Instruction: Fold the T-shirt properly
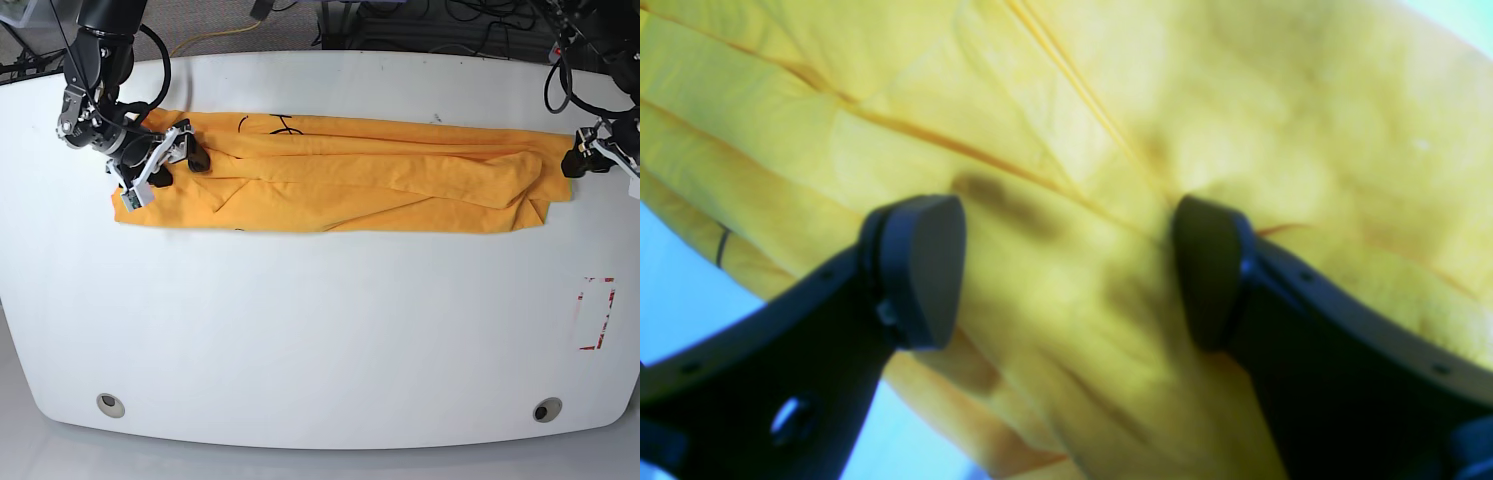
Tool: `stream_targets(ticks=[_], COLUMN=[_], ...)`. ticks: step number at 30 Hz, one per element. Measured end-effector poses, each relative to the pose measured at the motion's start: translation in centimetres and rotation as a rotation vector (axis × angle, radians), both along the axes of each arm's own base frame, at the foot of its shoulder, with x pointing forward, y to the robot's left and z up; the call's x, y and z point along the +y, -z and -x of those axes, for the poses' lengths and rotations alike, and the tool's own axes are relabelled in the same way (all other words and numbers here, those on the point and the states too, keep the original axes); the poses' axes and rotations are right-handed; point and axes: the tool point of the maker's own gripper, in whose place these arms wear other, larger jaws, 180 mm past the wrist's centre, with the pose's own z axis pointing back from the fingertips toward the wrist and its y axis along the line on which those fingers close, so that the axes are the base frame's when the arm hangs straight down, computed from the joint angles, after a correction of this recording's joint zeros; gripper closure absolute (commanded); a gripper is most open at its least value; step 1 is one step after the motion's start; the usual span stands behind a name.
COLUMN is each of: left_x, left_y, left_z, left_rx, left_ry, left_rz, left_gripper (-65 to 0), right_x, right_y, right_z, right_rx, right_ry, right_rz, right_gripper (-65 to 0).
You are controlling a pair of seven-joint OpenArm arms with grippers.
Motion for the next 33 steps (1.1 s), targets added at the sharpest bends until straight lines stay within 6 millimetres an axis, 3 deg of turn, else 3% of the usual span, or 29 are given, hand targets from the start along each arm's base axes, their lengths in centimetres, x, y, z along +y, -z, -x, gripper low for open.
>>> stream_targets(ticks=[6,10,18,21,26,30,33], left_x=[0.3,-0.8,-5.5,-5.9,-5.8,-6.2,-6.3], left_y=[1.2,2.0,3.1,3.2,3.7,3.7,1.9], left_z=[-0.8,-1.2,-2.6,-2.6,-2.1,-1.8,-2.3], left_rx=[0.039,0.063,0.052,0.051,0.074,0.09,0.045], left_ry=[-0.006,0.024,0.122,0.123,0.124,0.144,0.168], left_rz=[0.008,0.025,0.085,0.096,0.087,0.065,0.004], left_gripper=[-41.7,-41.7,-40.0,-32.2,-13.1,-11.2,-11.2], right_x=[0.0,0.0,0.4,0.4,0.4,0.4,0.4], right_y=[0.0,0.0,0.1,0.1,0.1,0.1,0.1], right_z=[0.0,0.0,0.0,0.0,0.0,0.0,0.0], right_rx=[0.001,0.0,-0.003,-0.002,-0.002,-0.002,-0.002], right_ry=[0.002,0.003,0.012,0.012,0.011,0.011,0.011], right_rz=[0.0,0.0,-0.016,-0.015,-0.016,-0.016,-0.016], right_gripper=[-46.6,-46.6,-46.6,-46.6,-46.6,-46.6,-46.6])
